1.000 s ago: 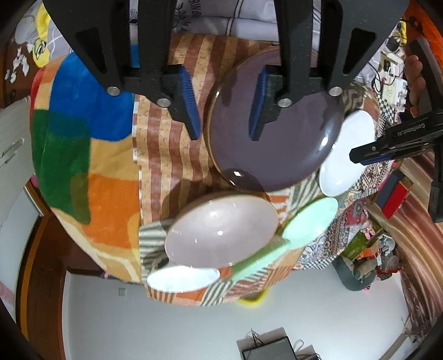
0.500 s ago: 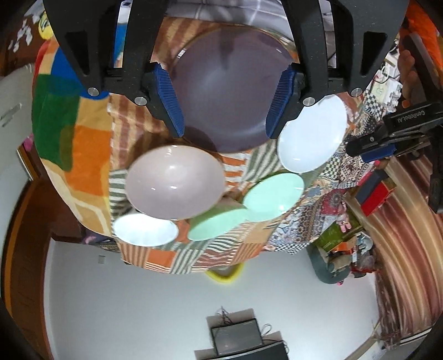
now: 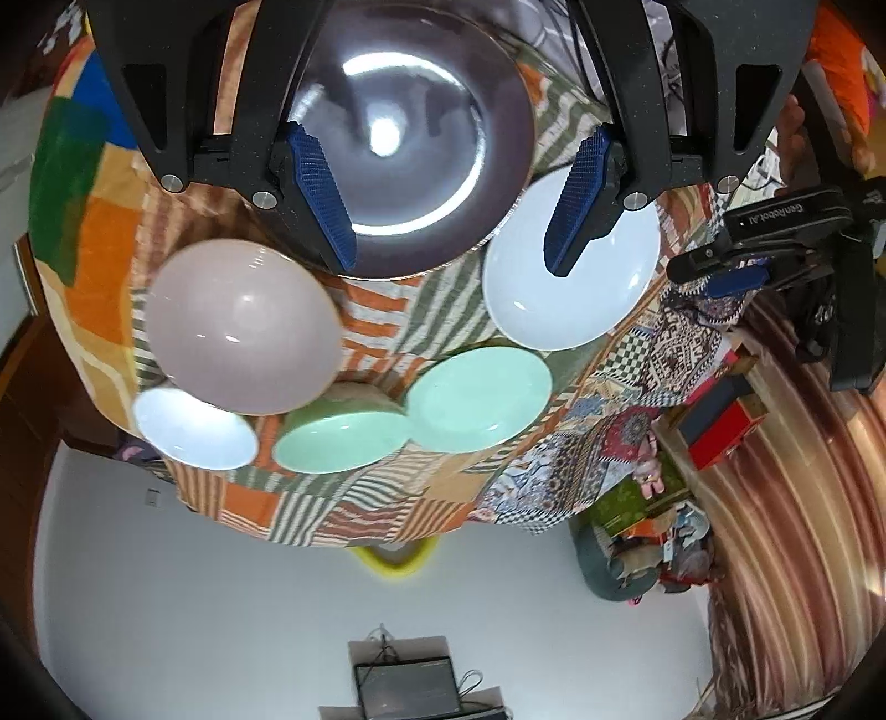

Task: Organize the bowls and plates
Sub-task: 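Open both tools to release the purple plate on the bedspread, then grasp the rim of the white plate with both tools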

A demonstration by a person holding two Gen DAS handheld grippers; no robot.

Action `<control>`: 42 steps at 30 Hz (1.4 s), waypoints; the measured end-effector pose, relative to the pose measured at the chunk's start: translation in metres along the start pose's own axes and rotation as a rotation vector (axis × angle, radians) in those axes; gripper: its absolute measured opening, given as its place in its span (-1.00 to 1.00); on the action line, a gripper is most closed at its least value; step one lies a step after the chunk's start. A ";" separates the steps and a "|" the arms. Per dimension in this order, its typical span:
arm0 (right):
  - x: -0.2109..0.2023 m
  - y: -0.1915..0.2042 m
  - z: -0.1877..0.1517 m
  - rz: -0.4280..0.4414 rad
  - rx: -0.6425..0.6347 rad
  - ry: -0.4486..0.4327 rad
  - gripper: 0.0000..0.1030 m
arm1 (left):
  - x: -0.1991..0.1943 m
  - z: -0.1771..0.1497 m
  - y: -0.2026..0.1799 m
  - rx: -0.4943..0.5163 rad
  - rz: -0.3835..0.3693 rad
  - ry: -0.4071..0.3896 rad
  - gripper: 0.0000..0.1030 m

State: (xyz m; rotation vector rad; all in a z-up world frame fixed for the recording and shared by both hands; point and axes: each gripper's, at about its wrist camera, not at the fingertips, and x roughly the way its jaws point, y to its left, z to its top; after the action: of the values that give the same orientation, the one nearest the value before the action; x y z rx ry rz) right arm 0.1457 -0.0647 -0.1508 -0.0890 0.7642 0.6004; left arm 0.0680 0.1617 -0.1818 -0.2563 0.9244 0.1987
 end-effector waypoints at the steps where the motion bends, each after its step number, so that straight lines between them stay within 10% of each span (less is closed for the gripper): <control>1: 0.005 0.003 0.002 0.003 -0.005 0.006 0.30 | 0.004 -0.001 0.005 -0.005 0.007 0.008 0.36; 26: 0.107 0.030 0.010 0.013 -0.076 0.220 0.29 | 0.067 -0.024 0.065 -0.088 -0.018 0.127 0.32; 34: 0.129 0.028 0.011 0.019 -0.085 0.279 -0.17 | 0.079 -0.026 0.068 -0.104 -0.052 0.149 -0.25; 42: 0.142 0.025 0.008 0.030 -0.088 0.328 -0.47 | 0.083 -0.028 0.072 -0.121 -0.071 0.149 -0.38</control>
State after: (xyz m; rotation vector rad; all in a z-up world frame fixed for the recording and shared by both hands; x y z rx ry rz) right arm 0.2174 0.0264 -0.2373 -0.2618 1.0583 0.6561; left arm 0.0758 0.2269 -0.2742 -0.4196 1.0510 0.1720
